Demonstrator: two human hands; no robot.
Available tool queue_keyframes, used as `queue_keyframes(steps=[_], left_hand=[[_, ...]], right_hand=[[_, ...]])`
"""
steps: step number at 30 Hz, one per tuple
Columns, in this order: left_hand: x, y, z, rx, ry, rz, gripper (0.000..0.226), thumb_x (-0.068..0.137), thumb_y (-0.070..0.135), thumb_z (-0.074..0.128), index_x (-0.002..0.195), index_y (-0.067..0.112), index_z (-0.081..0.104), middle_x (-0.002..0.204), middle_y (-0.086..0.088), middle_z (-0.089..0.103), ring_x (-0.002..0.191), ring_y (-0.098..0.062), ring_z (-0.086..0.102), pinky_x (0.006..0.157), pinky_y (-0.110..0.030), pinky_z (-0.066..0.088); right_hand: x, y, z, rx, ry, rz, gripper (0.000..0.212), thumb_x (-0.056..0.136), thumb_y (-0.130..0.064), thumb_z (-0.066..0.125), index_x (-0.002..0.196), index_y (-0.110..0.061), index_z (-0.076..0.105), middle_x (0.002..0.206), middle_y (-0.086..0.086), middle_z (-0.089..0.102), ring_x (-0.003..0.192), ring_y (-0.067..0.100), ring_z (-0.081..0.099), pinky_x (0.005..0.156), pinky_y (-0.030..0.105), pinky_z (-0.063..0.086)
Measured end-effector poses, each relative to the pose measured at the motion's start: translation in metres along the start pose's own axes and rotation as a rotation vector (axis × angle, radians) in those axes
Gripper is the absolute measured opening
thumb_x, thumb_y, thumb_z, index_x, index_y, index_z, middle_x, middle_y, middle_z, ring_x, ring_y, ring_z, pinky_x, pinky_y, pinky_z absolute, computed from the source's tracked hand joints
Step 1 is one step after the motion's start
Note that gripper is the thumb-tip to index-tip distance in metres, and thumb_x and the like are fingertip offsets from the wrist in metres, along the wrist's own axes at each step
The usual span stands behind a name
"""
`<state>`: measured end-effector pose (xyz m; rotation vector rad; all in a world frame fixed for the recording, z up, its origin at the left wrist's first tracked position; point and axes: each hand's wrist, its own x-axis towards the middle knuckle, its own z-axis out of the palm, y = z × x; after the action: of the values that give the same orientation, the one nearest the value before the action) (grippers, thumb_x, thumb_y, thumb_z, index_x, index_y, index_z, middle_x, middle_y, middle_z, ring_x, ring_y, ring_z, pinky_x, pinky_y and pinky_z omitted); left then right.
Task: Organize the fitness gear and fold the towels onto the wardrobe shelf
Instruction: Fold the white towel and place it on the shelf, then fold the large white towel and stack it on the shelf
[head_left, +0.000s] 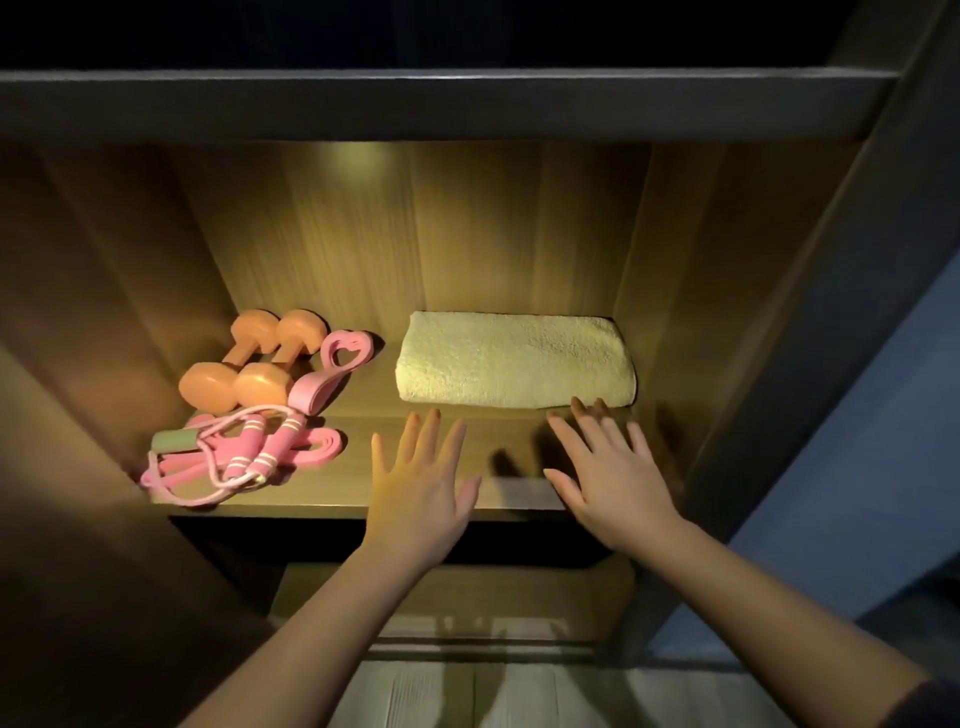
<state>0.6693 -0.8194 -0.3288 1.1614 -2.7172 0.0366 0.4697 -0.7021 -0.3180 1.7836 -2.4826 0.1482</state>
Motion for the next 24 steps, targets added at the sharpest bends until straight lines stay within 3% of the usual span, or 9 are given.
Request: queue_keyframes(steps=[5, 9, 13, 17, 24], left_hand=[[-0.003, 0.009, -0.006, -0.01, -0.1, 0.067, 0.065, 0.098, 0.06, 0.019, 0.154, 0.028, 0.022, 0.163, -0.003, 0.017, 0.151, -0.024, 0.008, 0.118, -0.056, 0.007], [0.005, 0.012, -0.06, -0.07, -0.2, 0.094, 0.076, 0.09, 0.067, 0.001, 0.155, 0.032, 0.019, 0.164, 0.001, 0.013, 0.151, -0.02, 0.004, 0.119, -0.051, 0.002], [0.009, 0.026, -0.137, -0.06, -0.29, 0.163, 0.066, 0.096, 0.064, 0.011, 0.155, 0.035, 0.011, 0.165, 0.005, 0.007, 0.151, -0.017, -0.002, 0.119, -0.047, -0.004], [0.014, 0.049, -0.208, -0.107, -0.359, 0.276, 0.062, 0.099, 0.058, 0.019, 0.156, 0.034, 0.013, 0.164, 0.005, 0.009, 0.151, -0.016, -0.002, 0.12, -0.045, -0.002], [0.007, 0.094, -0.253, -0.156, -0.48, 0.561, 0.06, 0.101, 0.055, 0.025, 0.155, 0.032, 0.015, 0.163, 0.003, 0.016, 0.151, -0.018, 0.003, 0.122, -0.049, 0.004]], right_hand=[[0.0, -0.003, -0.004, 0.013, -0.054, -0.057, 0.064, 0.099, -0.055, 0.028, 0.156, -0.03, 0.011, 0.161, 0.002, 0.021, 0.148, 0.025, 0.02, 0.12, 0.05, 0.013], [-0.002, 0.009, -0.05, 0.082, -0.131, -0.042, 0.064, 0.099, -0.054, 0.033, 0.155, -0.032, 0.012, 0.158, 0.002, 0.029, 0.147, 0.024, 0.023, 0.119, 0.048, 0.011], [-0.03, 0.021, -0.121, 0.098, -0.196, -0.006, 0.064, 0.1, -0.052, 0.035, 0.156, -0.031, 0.014, 0.163, 0.003, 0.017, 0.151, 0.026, 0.009, 0.119, 0.049, 0.005], [-0.075, 0.026, -0.188, 0.138, -0.244, 0.117, 0.063, 0.1, -0.055, 0.03, 0.156, -0.035, 0.007, 0.165, -0.003, 0.003, 0.151, 0.022, -0.004, 0.118, 0.044, -0.003], [-0.158, 0.023, -0.239, 0.215, -0.239, 0.523, 0.062, 0.101, -0.055, 0.029, 0.156, -0.033, 0.013, 0.165, -0.003, 0.01, 0.152, 0.017, 0.0, 0.121, 0.045, 0.003]])
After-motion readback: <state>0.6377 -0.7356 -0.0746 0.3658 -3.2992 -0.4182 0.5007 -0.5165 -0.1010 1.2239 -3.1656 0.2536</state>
